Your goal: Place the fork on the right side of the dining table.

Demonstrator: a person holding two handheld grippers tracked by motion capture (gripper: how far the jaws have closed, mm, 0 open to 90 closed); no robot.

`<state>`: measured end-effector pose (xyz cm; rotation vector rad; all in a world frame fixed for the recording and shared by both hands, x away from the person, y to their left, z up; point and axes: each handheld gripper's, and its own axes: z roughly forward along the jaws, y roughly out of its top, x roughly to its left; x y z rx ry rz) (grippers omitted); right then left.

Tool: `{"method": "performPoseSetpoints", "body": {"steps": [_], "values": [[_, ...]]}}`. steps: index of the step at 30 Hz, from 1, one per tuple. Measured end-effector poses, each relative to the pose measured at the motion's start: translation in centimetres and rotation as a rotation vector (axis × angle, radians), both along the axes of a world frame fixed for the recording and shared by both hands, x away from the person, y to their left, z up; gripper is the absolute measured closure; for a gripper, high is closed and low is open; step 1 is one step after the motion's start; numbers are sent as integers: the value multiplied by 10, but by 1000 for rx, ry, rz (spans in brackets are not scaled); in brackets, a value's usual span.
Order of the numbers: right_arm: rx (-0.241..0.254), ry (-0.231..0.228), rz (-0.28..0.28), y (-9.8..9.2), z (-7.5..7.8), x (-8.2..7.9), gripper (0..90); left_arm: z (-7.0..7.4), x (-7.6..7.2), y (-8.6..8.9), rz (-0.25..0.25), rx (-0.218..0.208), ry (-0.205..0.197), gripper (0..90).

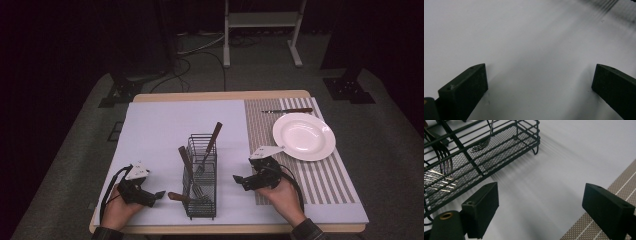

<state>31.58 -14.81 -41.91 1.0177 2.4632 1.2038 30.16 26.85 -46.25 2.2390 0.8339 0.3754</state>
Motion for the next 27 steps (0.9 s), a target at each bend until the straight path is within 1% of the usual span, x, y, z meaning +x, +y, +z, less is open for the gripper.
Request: {"method": "performPoseSetpoints", "body": {"steps": [4,8,12,13,16,20,23,25,26,27], "values": [[4,-10,-1,-1,4,2,127,0,0,0,0,1,0,0],[15,-23,-3,-2,12,5,112,0,0,0,2,-1,1,0],[21,-22,-4,-3,16,8,113,0,0,0,2,-1,1,0],[36,-24,-4,-3,19,9,114,0,0,0,2,-1,1,0],[34,-26,-6,-3,21,10,117,0,0,0,2,-1,1,0],[59,-44,-6,-1,29,14,118,0,0,0,2,-1,1,0],[61,-44,-4,-1,32,16,118,0,0,0,2,-1,1,0],[77,-51,-5,0,37,18,118,0,0,0,3,-1,1,0],[77,-51,-5,0,37,18,118,0,0,0,3,-1,1,0],[86,-61,-3,1,41,19,123,0,0,0,2,-2,1,0]]}}
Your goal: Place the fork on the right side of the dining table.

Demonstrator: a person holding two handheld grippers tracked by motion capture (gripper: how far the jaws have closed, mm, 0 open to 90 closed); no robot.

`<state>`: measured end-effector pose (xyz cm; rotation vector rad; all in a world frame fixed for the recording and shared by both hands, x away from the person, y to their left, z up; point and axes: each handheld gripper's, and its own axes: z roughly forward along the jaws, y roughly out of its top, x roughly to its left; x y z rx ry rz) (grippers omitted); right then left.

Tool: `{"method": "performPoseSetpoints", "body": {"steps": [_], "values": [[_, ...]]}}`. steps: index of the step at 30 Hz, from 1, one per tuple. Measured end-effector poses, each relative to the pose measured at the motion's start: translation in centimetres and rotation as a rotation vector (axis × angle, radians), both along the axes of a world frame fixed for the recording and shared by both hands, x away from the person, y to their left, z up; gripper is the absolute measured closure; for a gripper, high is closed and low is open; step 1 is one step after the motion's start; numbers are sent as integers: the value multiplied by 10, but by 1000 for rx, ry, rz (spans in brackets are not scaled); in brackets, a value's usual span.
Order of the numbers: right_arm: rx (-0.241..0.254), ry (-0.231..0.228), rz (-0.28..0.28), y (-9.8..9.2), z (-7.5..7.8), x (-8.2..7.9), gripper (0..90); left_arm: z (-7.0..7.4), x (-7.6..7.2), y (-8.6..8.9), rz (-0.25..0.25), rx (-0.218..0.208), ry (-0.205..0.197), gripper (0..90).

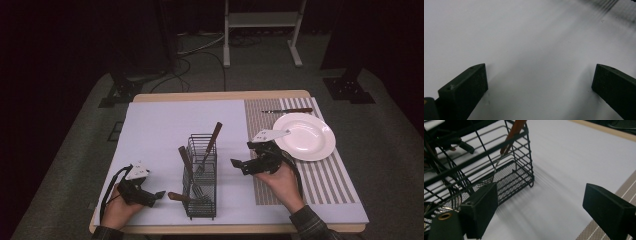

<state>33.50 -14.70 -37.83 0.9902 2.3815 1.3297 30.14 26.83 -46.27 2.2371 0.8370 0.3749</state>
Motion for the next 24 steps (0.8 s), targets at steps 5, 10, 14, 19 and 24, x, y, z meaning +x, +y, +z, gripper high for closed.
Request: {"method": "performPoseSetpoints", "body": {"steps": [5,10,14,19,24], "values": [[18,-10,2,1,7,3,126,0,0,0,0,1,1,0],[49,-34,1,3,20,7,128,0,0,0,0,1,1,0],[72,-50,5,6,28,12,129,0,0,0,0,0,1,0],[93,-60,11,10,34,16,131,0,0,0,0,1,2,0],[122,-82,21,16,43,23,136,0,0,0,0,0,2,0]]}}
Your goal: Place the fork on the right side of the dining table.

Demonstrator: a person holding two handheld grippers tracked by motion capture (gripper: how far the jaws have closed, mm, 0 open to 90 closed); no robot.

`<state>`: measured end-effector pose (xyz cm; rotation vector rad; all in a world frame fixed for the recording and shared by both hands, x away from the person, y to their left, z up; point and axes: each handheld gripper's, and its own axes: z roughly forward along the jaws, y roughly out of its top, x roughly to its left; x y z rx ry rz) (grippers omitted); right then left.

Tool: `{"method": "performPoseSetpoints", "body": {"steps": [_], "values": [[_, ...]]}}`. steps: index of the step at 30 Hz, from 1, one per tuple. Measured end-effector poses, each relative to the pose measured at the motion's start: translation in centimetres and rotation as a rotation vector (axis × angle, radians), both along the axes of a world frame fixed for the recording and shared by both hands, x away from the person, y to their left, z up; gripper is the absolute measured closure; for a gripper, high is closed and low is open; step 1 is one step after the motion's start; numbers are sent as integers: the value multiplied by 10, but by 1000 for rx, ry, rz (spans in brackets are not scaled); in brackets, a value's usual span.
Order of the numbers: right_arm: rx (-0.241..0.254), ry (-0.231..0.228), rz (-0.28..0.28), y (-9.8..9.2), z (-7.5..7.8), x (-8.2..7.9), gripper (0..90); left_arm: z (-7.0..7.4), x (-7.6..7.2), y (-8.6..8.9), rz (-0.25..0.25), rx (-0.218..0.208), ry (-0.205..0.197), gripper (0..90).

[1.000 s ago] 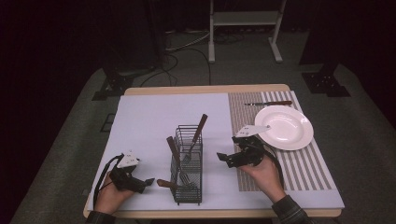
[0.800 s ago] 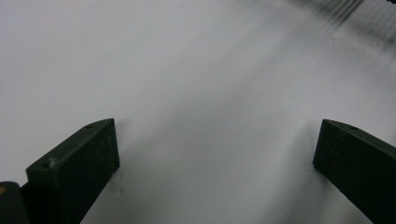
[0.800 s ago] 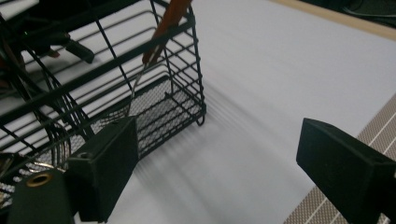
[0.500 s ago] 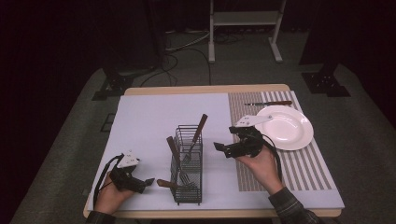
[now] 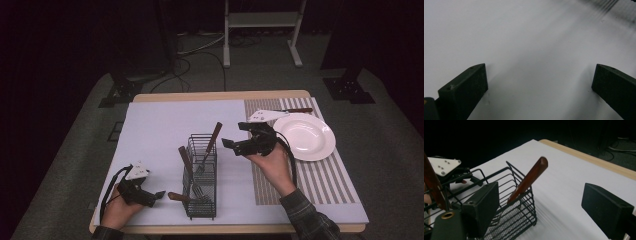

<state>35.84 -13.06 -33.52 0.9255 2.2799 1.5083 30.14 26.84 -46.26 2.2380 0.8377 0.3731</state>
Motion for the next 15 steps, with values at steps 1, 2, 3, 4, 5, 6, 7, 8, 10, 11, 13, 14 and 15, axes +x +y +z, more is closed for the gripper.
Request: {"method": "performPoseSetpoints", "body": {"steps": [1,2,3,4,5,6,7,8,10,11,13,14,15], "values": [[3,0,-1,1,1,1,136,0,0,0,0,0,0,0],[3,0,-1,1,1,1,136,0,0,0,0,0,-1,0],[7,-2,1,2,2,2,136,0,0,0,0,-1,-2,0],[14,-6,1,2,4,4,136,0,0,0,0,0,-1,0],[18,-9,4,3,5,5,137,0,0,0,0,0,-2,0],[29,-13,3,4,6,7,151,0,0,0,0,1,-3,0],[30,-14,5,4,6,9,152,0,0,0,0,1,-3,0],[33,-14,8,6,6,11,152,0,0,0,0,0,-3,0],[41,-10,15,8,6,14,177,0,0,0,0,-1,-4,0],[41,-10,15,8,6,14,177,0,0,0,0,-1,-4,0],[49,-13,20,10,6,17,191,0,0,0,0,-1,-5,0],[52,-15,28,12,5,19,208,0,0,0,0,0,-4,0],[59,-10,34,14,5,20,233,0,0,0,0,0,-3,0]]}}
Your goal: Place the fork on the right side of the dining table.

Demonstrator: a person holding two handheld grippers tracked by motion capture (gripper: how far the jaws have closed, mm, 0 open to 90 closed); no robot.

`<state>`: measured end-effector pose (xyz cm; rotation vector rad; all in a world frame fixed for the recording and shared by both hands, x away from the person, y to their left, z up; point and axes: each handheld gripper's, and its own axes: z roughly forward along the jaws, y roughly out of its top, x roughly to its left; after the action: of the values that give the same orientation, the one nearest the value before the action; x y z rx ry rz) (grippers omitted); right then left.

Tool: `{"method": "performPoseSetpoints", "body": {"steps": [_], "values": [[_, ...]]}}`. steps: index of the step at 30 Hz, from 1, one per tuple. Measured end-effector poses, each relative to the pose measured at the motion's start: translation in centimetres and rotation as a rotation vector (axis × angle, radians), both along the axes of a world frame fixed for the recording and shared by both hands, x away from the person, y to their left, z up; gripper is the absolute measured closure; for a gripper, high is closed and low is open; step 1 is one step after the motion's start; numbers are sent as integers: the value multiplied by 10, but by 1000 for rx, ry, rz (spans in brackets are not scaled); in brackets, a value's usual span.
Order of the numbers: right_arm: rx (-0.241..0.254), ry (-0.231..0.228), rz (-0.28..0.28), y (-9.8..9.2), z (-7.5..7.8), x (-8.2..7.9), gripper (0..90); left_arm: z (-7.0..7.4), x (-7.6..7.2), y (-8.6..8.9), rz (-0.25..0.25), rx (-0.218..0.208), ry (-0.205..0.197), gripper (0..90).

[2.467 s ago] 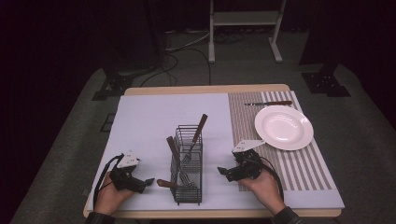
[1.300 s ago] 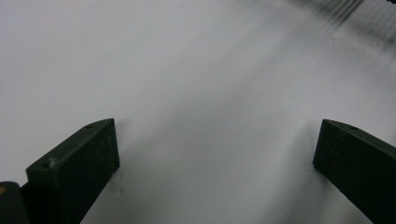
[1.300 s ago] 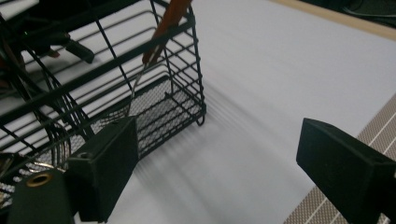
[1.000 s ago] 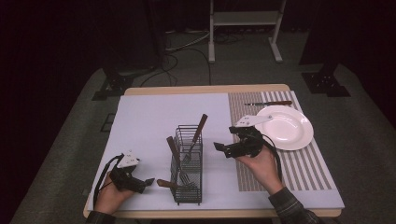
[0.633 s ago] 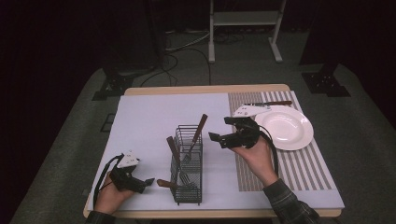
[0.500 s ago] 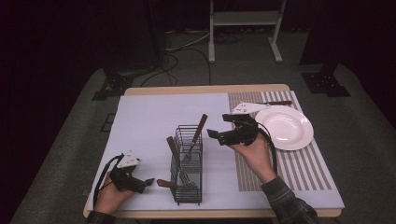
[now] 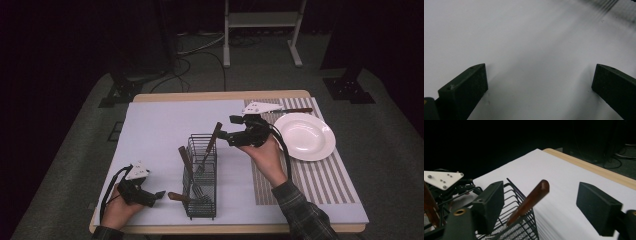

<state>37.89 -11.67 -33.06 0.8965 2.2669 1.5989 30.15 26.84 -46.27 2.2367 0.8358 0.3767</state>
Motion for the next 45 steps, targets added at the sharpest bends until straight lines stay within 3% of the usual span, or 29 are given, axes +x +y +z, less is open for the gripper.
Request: {"method": "performPoseSetpoints", "body": {"steps": [8,12,20,24,27,38,41,45], "values": [[18,14,32,12,-10,11,377,0,0,0,0,-1,-1,0],[33,25,52,12,-12,13,525,0,0,0,0,-2,-1,0],[42,9,47,9,-13,11,692,0,0,0,0,-2,-1,0],[59,12,56,8,-11,9,714,0,0,0,1,-2,-1,0],[103,21,92,8,-6,4,745,0,0,0,1,-2,-1,0],[165,7,167,12,6,-11,795,0,0,0,0,0,1,0],[177,-30,166,10,12,-16,803,0,0,0,0,0,1,0],[176,-44,161,8,15,-18,803,0,0,0,0,0,1,0]]}}
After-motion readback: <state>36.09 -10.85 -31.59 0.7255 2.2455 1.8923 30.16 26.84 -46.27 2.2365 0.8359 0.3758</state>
